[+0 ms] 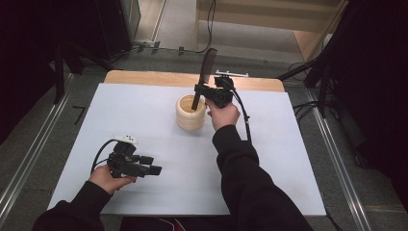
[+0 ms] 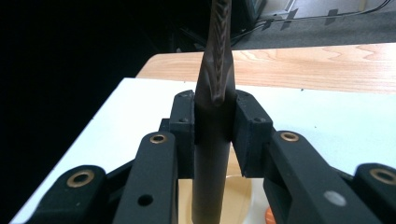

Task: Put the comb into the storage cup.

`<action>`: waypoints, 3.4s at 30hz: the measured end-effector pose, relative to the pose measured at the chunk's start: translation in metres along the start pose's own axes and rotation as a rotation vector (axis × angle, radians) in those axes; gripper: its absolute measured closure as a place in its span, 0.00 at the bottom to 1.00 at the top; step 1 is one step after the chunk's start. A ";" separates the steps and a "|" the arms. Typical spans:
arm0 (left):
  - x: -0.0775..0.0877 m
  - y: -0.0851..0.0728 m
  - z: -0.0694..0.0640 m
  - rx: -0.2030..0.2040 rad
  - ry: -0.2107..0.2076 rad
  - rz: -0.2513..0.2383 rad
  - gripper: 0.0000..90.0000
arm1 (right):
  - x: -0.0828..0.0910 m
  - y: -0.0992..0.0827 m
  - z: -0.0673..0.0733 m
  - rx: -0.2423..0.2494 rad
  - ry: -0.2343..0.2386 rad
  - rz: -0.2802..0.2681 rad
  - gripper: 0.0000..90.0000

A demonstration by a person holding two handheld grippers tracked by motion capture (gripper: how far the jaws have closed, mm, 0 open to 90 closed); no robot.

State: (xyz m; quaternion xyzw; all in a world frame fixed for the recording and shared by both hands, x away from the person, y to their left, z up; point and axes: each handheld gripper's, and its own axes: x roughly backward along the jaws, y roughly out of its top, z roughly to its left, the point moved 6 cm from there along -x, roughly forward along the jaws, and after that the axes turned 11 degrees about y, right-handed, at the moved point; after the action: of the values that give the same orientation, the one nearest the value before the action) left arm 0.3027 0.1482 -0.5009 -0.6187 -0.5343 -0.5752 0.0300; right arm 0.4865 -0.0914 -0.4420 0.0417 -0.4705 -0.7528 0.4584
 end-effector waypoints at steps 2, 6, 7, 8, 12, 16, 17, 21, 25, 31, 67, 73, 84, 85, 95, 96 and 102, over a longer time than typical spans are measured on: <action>0.000 0.000 0.000 -0.001 0.002 0.002 0.37 | -0.001 -0.003 -0.001 0.006 -0.004 0.008 0.77; 0.000 0.000 0.000 -0.001 0.001 0.004 0.37 | -0.003 -0.007 -0.003 0.005 -0.003 0.012 0.77; 0.000 0.000 0.000 -0.002 0.001 0.005 0.37 | -0.003 -0.008 -0.003 0.006 -0.003 0.014 0.77; 0.000 0.000 0.000 -0.002 0.001 0.005 0.37 | -0.004 -0.009 -0.003 0.005 -0.005 0.018 0.77; 0.000 0.000 0.001 0.001 0.004 0.005 0.37 | -0.005 -0.013 -0.003 0.014 -0.001 0.020 0.77; 0.000 0.000 0.001 0.004 0.003 0.004 0.37 | -0.008 -0.019 -0.004 0.028 -0.002 0.030 0.77; 0.000 0.000 0.001 0.005 0.003 0.003 0.37 | -0.008 -0.020 -0.004 0.031 -0.004 0.035 0.77; 0.000 0.000 0.001 0.002 0.004 0.006 0.37 | -0.010 -0.022 -0.005 0.042 -0.009 0.041 0.77; 0.000 -0.001 0.002 0.002 0.005 0.006 0.37 | -0.011 -0.023 -0.005 0.051 -0.012 0.048 0.77; 0.000 -0.001 0.001 0.002 0.004 0.007 0.37 | -0.012 -0.025 -0.005 0.070 -0.017 0.066 0.77; -0.002 0.001 0.002 0.007 0.006 0.009 0.37 | 0.021 -0.033 0.006 0.169 0.039 0.095 0.47; -0.001 0.000 0.004 0.011 0.012 0.009 0.37 | 0.032 -0.042 0.013 0.186 0.085 0.135 0.40; 0.001 0.000 0.005 0.014 0.017 0.002 0.37 | 0.051 -0.054 0.032 0.227 0.155 0.175 0.36; 0.001 0.000 0.006 0.011 0.019 0.004 0.37 | 0.053 -0.055 0.034 0.232 0.156 0.188 0.36; 0.002 0.000 0.008 0.020 0.025 -0.001 0.37 | 0.067 -0.067 0.054 0.253 0.227 0.218 0.34; 0.002 0.000 0.008 0.021 0.026 0.000 0.37 | 0.068 -0.069 0.053 0.253 0.226 0.231 0.34; 0.002 0.000 0.008 0.019 0.024 -0.003 0.37 | 0.079 -0.085 0.049 0.264 0.228 0.233 0.34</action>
State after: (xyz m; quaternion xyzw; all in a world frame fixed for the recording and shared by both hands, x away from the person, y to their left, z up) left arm 0.3073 0.1550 -0.5021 -0.6106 -0.5404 -0.5774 0.0414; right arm 0.3616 -0.1045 -0.4497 0.1317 -0.5117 -0.6170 0.5833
